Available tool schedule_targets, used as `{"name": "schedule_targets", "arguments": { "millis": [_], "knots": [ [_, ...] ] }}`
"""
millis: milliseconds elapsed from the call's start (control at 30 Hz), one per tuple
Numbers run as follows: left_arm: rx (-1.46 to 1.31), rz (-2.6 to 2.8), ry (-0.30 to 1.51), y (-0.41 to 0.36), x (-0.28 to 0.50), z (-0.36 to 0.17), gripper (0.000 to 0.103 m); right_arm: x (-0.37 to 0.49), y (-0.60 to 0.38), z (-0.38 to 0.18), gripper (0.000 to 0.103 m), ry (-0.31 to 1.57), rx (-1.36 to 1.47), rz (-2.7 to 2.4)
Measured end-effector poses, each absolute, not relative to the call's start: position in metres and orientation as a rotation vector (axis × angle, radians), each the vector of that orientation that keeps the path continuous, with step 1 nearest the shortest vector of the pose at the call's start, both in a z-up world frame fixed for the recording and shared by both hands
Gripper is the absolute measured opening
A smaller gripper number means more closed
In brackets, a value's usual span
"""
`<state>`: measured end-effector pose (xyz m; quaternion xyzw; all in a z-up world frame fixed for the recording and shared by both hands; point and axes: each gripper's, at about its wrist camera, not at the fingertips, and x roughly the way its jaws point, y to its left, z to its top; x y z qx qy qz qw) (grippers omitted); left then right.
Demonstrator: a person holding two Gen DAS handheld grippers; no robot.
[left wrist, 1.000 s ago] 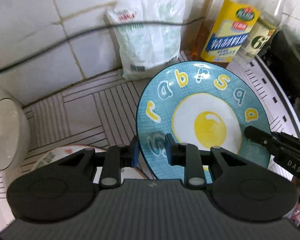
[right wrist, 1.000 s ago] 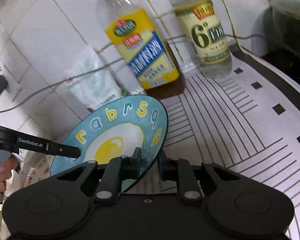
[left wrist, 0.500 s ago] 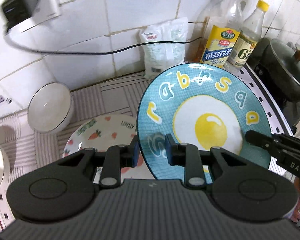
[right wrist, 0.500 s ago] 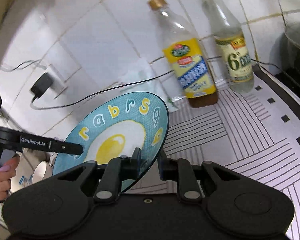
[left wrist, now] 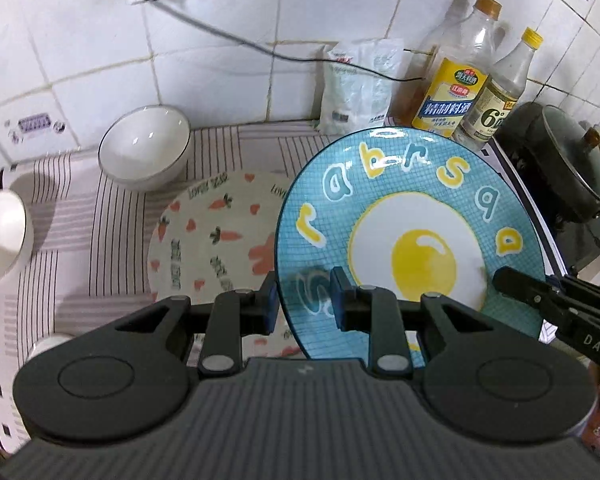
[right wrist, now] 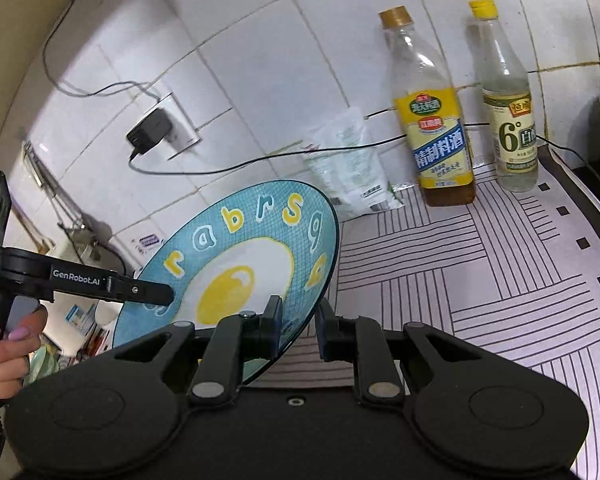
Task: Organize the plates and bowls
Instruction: 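Carry the blue plate over the stacked plates and lower it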
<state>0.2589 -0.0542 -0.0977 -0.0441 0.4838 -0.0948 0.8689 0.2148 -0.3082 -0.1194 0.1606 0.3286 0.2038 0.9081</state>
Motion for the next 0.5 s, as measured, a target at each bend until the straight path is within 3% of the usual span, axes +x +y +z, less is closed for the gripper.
{"name": "schedule_targets", "arguments": {
  "millis": [500],
  "knots": [
    [-0.179, -0.121, 1.075, -0.008, 0.237, -0.132, 0.024, 0.21, -0.274, -0.143, 0.022, 0.741, 0.321, 0.488]
  ]
}}
